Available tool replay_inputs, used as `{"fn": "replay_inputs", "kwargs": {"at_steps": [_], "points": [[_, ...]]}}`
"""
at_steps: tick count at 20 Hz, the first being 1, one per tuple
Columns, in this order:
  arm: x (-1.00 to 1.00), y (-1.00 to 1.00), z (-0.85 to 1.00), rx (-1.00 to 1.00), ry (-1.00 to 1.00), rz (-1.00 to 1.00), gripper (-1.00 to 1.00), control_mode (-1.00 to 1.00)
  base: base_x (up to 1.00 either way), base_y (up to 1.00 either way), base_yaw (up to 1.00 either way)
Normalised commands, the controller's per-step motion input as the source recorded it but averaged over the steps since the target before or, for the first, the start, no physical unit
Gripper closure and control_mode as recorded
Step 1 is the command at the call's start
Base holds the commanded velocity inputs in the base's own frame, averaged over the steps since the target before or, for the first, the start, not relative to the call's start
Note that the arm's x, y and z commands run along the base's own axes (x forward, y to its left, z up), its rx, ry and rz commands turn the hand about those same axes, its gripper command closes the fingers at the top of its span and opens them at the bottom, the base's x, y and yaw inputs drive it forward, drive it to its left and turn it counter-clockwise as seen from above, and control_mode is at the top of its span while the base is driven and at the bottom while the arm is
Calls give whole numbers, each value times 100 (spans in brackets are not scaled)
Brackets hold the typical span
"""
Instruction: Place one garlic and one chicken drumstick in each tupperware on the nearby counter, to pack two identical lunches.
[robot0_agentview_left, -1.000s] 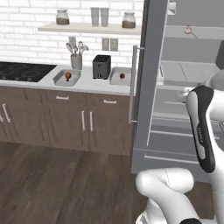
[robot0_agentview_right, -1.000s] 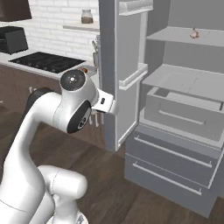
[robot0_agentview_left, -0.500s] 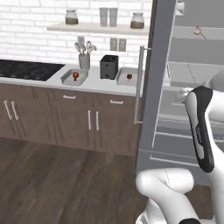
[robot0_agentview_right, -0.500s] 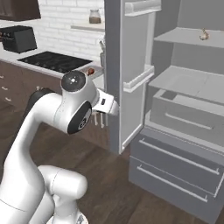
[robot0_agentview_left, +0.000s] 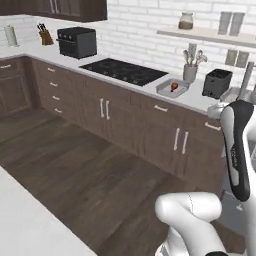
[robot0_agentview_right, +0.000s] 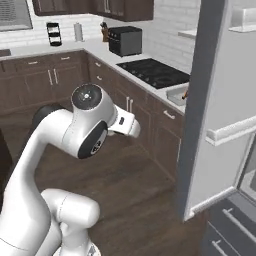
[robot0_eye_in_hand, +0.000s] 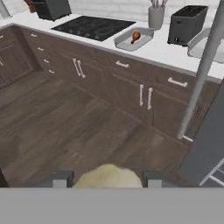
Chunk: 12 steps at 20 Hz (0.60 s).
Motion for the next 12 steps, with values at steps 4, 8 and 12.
{"fn": "replay_inputs", "kwargs": {"at_steps": [4, 8, 12], "points": [[0, 0, 0, 0, 0, 0, 100, 100, 49, 28, 83], [0, 0, 0, 0, 0, 0, 100, 100, 95, 4, 72], [0, 0, 0, 0, 0, 0, 100, 100, 100, 0, 51]]}}
